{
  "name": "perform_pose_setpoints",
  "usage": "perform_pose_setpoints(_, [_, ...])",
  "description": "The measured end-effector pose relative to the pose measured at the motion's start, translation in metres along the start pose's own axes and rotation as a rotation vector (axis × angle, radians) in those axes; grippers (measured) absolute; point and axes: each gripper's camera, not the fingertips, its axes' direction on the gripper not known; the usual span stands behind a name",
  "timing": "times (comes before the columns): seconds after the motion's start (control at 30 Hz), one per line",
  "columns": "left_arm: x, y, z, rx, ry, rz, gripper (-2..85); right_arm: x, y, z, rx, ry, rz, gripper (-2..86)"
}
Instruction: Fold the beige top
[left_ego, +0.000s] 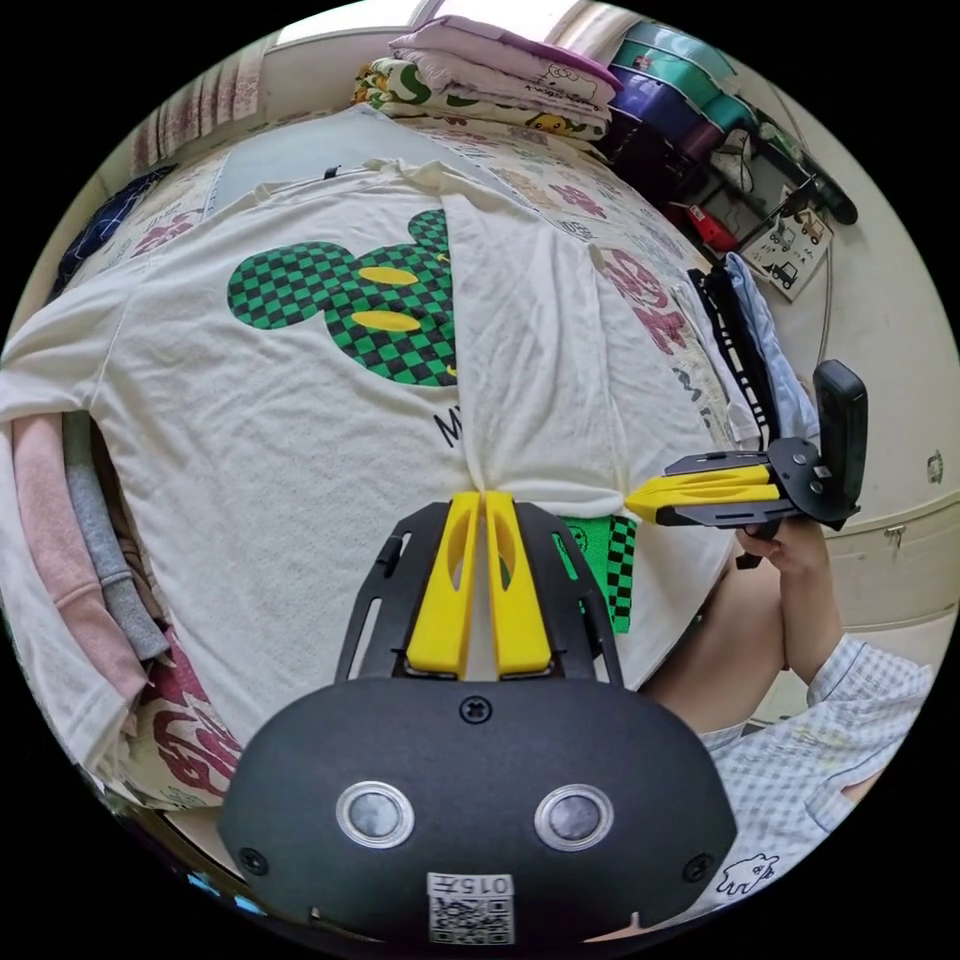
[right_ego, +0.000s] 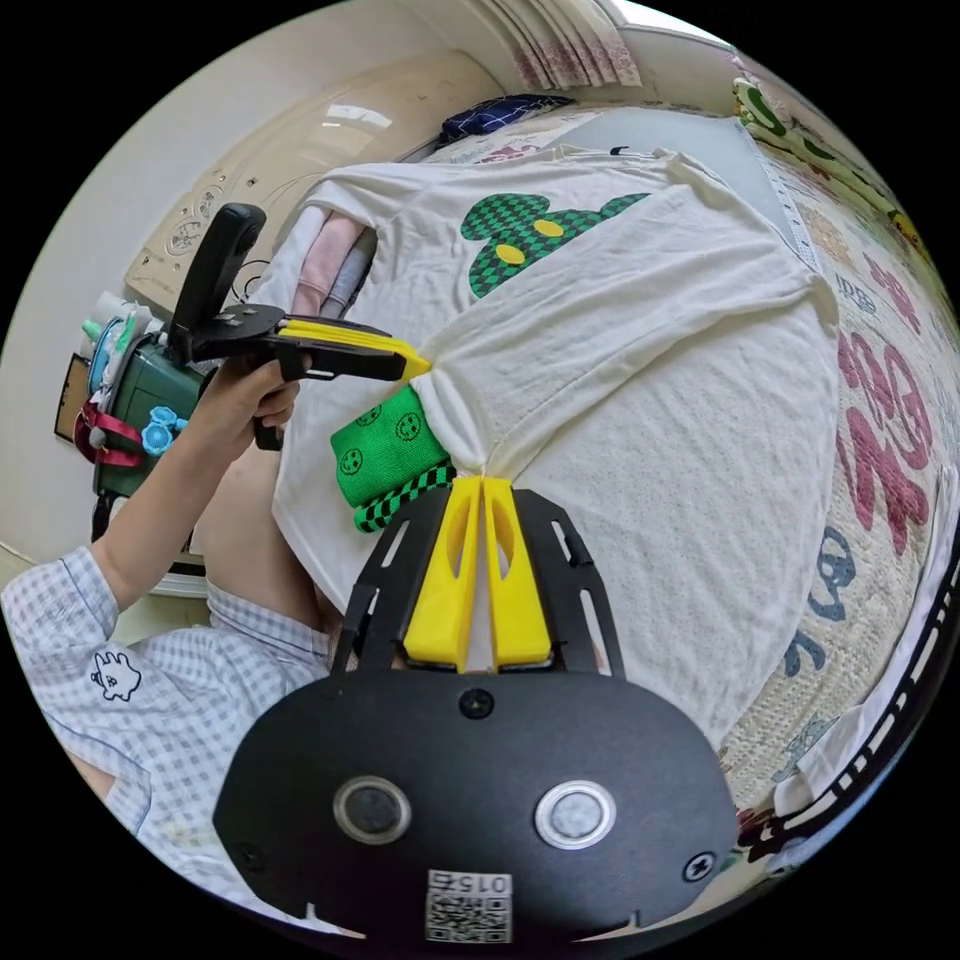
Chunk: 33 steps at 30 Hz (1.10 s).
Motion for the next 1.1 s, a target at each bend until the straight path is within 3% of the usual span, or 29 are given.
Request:
perform_pose_setpoints(0.4, [0.061,0.009,-0.003,0.057,-0.202,0.101,-0.6,-0.013,0.007,0.036,-0.012,0.075,-0.071,-0.4])
perform_pose_setpoints(1.1, [0.026,0.022,-0.024,0.060,-0.058,0.042,-0.4,-0.026,0.030,0.089,0.003,0.118,-0.093,-0.2])
